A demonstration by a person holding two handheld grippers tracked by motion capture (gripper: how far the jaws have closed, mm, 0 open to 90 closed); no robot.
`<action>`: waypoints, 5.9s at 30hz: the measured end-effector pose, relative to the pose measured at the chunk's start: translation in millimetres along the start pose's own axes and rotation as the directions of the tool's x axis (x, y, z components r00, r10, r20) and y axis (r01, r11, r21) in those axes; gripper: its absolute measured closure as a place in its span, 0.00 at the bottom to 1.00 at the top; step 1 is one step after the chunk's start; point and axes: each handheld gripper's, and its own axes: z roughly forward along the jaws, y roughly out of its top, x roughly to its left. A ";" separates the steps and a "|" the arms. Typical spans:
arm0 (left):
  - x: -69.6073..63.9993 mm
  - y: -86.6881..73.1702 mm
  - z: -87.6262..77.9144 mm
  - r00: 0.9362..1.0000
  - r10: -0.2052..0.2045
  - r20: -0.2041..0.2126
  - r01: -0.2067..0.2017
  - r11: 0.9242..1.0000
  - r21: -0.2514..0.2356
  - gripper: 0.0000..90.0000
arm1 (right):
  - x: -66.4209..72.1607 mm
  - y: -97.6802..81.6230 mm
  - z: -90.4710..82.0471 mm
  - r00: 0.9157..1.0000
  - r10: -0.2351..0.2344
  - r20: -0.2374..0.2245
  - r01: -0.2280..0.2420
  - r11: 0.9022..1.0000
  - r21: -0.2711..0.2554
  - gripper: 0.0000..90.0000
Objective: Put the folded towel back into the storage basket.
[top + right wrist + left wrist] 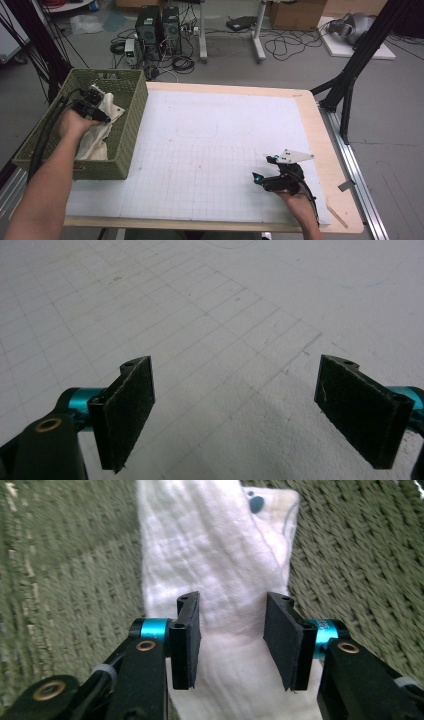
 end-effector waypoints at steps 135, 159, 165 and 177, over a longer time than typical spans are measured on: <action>-30.5 -41.4 -27.0 0.936 0.209 0.282 -0.238 0.969 0.073 0.84 | 7.1 11.8 8.2 0.997 -0.052 -0.060 0.050 0.998 -0.035 0.18; -22.4 -56.5 -30.9 0.882 0.286 0.375 -0.372 0.910 0.180 0.82 | 6.2 13.9 10.6 0.997 -0.057 -0.052 0.055 0.998 -0.039 0.18; -25.6 -54.8 -22.1 0.876 0.286 0.389 -0.375 0.911 0.175 0.85 | 5.4 13.7 10.1 0.997 -0.055 -0.049 0.053 0.998 -0.042 0.18; -15.9 -55.7 -52.1 0.893 0.332 0.305 -0.358 0.933 0.032 0.75 | 7.7 15.9 8.3 0.997 -0.060 -0.047 0.058 0.997 -0.048 0.18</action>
